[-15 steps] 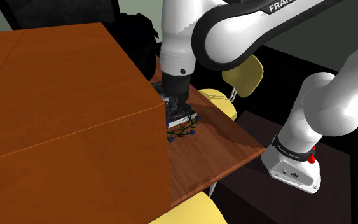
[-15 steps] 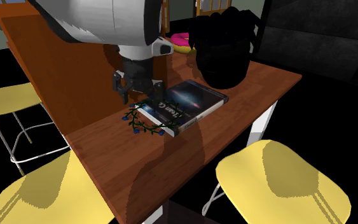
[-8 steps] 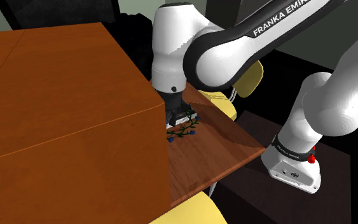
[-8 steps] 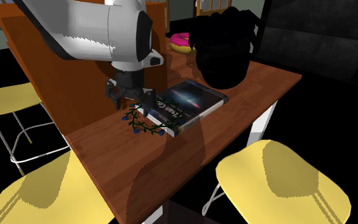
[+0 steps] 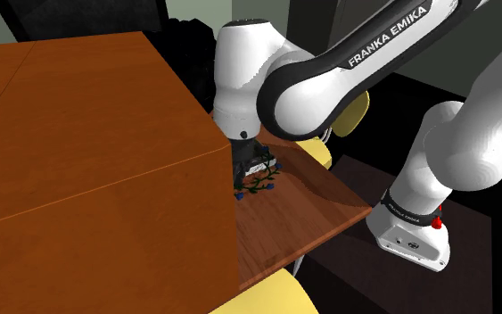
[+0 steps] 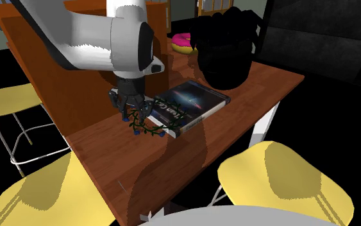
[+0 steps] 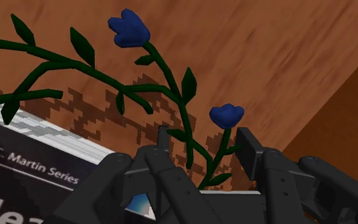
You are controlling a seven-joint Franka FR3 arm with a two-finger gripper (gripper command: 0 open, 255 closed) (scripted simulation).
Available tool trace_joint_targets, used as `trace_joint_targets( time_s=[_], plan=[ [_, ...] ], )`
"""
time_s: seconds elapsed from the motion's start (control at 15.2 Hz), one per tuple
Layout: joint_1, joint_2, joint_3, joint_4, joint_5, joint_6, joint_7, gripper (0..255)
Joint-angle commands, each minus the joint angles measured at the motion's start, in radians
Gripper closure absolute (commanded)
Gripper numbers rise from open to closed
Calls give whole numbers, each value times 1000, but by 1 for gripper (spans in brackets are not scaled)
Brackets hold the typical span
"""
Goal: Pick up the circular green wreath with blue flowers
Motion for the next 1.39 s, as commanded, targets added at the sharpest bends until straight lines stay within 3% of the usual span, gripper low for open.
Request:
trace_joint_targets(
  time_s=[0.0,0.4,1.32],
  plan=[
    [0,0,0,0,0,0,0,255],
    [0,1,0,0,0,1,0,255],
    [1,-103,-32,107,11,-206,-1,255]
  ],
)
